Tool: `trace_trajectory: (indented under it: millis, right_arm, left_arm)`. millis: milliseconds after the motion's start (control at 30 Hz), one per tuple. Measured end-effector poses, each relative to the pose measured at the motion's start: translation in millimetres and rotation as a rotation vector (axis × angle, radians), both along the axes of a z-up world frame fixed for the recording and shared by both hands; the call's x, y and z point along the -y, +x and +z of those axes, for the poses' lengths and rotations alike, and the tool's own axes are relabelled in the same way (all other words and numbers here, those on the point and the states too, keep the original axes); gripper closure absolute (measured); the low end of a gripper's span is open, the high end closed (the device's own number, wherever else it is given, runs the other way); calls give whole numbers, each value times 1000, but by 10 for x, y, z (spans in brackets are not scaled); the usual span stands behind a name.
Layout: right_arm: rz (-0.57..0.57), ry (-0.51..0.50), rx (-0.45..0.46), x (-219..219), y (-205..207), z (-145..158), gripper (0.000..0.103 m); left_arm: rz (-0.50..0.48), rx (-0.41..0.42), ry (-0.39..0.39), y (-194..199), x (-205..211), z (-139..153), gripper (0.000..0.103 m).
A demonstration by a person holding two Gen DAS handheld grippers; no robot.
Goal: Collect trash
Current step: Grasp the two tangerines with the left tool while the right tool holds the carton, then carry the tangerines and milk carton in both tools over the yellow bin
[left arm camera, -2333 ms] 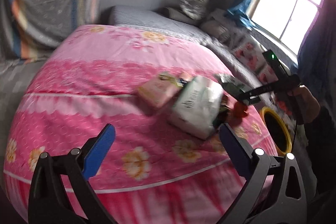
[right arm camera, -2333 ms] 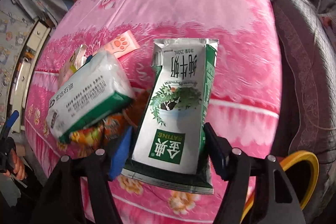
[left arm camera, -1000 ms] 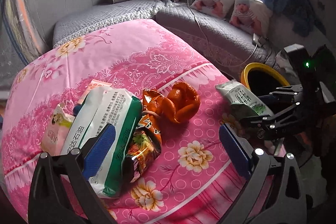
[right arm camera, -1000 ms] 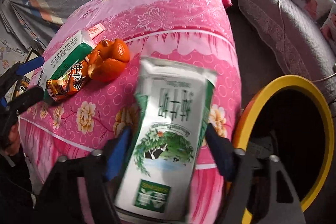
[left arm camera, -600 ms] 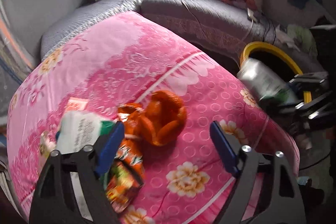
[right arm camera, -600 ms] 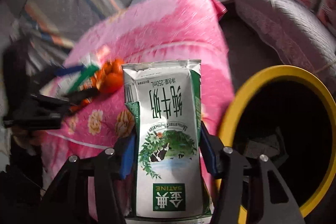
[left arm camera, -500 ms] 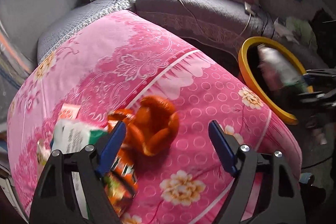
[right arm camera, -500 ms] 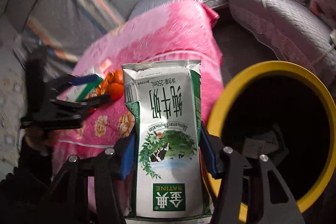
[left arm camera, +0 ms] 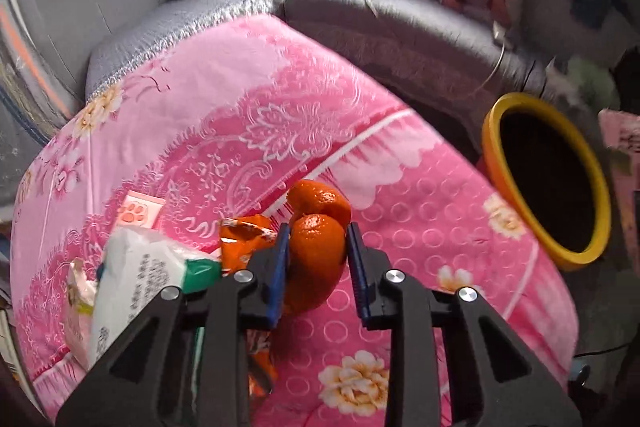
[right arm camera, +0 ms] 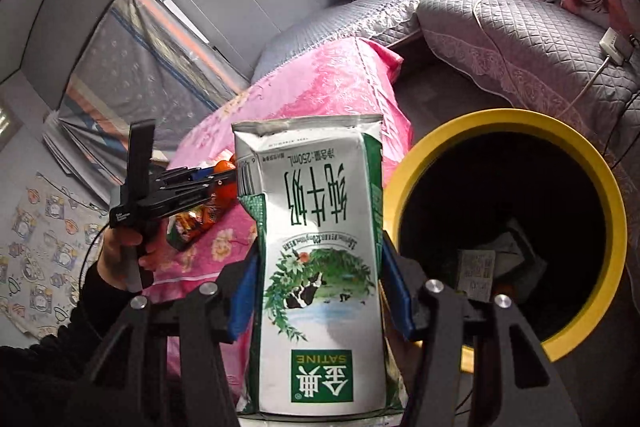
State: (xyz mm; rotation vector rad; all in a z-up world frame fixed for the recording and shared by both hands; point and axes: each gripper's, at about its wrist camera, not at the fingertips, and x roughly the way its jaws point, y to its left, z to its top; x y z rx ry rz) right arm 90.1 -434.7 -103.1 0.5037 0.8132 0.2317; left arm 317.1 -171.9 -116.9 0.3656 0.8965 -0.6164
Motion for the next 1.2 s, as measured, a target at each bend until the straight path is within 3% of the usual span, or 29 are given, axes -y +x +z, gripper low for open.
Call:
trace_trajectory:
  millis: [200, 433, 733, 933, 1200]
  right_arm:
    - [50, 64, 40, -102, -9, 140, 51]
    - [34, 140, 146, -53, -44, 409, 51]
    - [-154, 64, 203, 319, -232, 481, 51]
    - [-341, -28, 171, 677, -345, 210, 51]
    - [-452, -67, 103, 978, -425, -210, 51]
  left_arm:
    - [18, 88, -176, -379, -339, 468, 77]
    - [2, 213, -292, -956, -371, 1019, 77]
    - [-71, 322, -314, -1396, 57, 1266, 77]
    - [-135, 321, -299, -1456, 568, 1241, 77]
    - [-202, 314, -277, -1474, 1280, 1094, 77]
